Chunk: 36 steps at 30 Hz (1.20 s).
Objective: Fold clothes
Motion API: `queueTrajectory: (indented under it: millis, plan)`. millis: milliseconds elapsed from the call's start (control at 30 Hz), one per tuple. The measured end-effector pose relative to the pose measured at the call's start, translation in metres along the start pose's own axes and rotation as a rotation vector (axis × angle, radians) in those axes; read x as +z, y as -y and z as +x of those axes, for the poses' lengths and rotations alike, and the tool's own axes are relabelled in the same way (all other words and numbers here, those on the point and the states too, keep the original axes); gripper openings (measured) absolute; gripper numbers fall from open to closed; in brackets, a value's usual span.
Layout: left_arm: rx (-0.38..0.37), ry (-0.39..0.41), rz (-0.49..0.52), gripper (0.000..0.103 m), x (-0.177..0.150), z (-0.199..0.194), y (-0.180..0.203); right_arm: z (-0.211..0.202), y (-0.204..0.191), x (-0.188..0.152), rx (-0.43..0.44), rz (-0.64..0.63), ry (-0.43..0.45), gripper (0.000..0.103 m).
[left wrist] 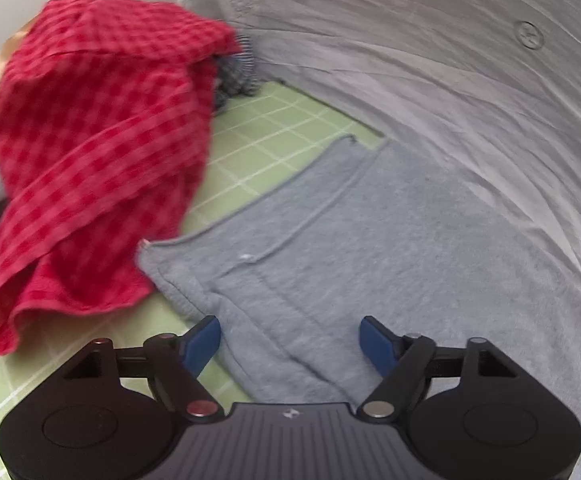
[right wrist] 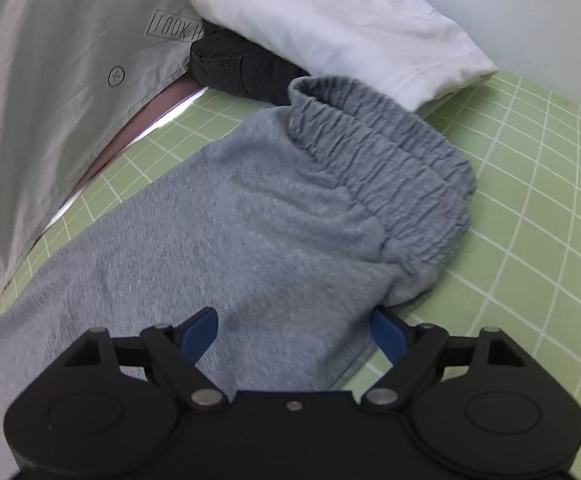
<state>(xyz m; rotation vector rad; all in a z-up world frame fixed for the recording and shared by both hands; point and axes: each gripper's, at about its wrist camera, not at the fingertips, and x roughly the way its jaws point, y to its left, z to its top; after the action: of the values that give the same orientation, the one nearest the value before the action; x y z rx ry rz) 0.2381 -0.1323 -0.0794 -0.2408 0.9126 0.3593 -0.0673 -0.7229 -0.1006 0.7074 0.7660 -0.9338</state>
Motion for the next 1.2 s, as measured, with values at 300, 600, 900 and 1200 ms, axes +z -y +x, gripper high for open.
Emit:
queueTrajectory:
  millis: [300, 600, 900, 1200]
  plan:
    - [-0.024, -0.021, 0.046, 0.011, -0.016, -0.022, -0.011, -0.008, 0.001, -0.014, -0.013, -0.245, 0.049, 0.012]
    - [-0.030, -0.073, 0.062, 0.011, -0.125, -0.104, -0.165, -0.036, 0.052, -0.031, -0.006, -0.326, 0.051, 0.010]
    - [0.028, -0.075, 0.099, 0.011, -0.167, -0.137, -0.200, -0.082, 0.153, -0.060, -0.089, -0.370, 0.037, 0.010]
    - [0.051, -0.076, 0.061, 0.016, -0.174, -0.153, -0.214, -0.111, 0.208, -0.075, -0.050, -0.383, 0.002, 0.015]
